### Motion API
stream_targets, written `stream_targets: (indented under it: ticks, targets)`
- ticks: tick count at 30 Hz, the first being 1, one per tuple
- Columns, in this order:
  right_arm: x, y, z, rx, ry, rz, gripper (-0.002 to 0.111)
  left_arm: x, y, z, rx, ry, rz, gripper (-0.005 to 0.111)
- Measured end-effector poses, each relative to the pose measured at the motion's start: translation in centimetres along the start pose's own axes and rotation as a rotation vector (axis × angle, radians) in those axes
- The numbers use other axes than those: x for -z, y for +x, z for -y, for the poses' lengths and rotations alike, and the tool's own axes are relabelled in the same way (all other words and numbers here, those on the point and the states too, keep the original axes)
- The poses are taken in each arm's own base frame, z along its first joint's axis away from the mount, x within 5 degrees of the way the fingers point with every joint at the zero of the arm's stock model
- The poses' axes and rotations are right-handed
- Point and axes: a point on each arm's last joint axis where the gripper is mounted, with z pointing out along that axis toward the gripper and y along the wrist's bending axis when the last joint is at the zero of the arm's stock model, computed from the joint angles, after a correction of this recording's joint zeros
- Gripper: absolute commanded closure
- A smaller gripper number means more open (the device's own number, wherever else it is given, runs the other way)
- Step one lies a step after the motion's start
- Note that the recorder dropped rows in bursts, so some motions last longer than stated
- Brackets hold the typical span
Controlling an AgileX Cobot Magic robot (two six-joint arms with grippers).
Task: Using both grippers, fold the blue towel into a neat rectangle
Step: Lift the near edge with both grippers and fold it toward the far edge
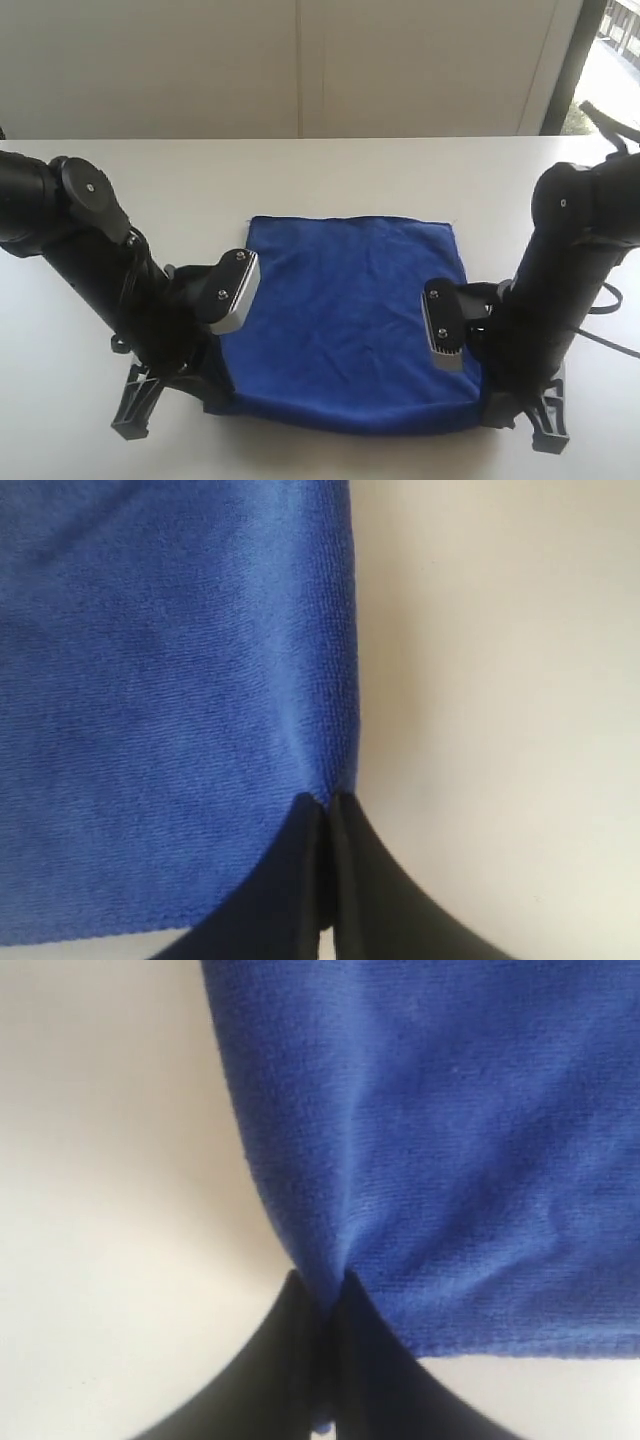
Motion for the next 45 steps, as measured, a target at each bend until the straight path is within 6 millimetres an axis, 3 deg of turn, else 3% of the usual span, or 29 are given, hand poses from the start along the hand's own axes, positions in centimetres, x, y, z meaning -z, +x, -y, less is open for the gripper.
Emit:
stream_targets:
  ticks: [7, 22, 34, 45]
  targets:
    - [2.6, -0.3, -0.6, -0.033, 0.104, 0.041, 0.108, 3.0, -1.1, 0.0, -0.068, -0.164, -0.011, 0.107]
    - [4.2, -0.5, 1.8, -0.077, 0.441, 0.088, 0.108, 4.2, -0.9, -2.9, -0.073, -0.507, -0.059, 0.107]
    - [5.2, -1.0, 3.5, -0.078, 0.65, 0.168, 0.108, 2.5, 0.7, -5.2, -0.046, -0.645, -0.124, 0.107]
    - [4.1, -1.2, 4.8, -0.101, 0.699, 0.189, 0.108, 1.9, 1.3, -6.9, -0.076, -0.752, -0.179, 0.107]
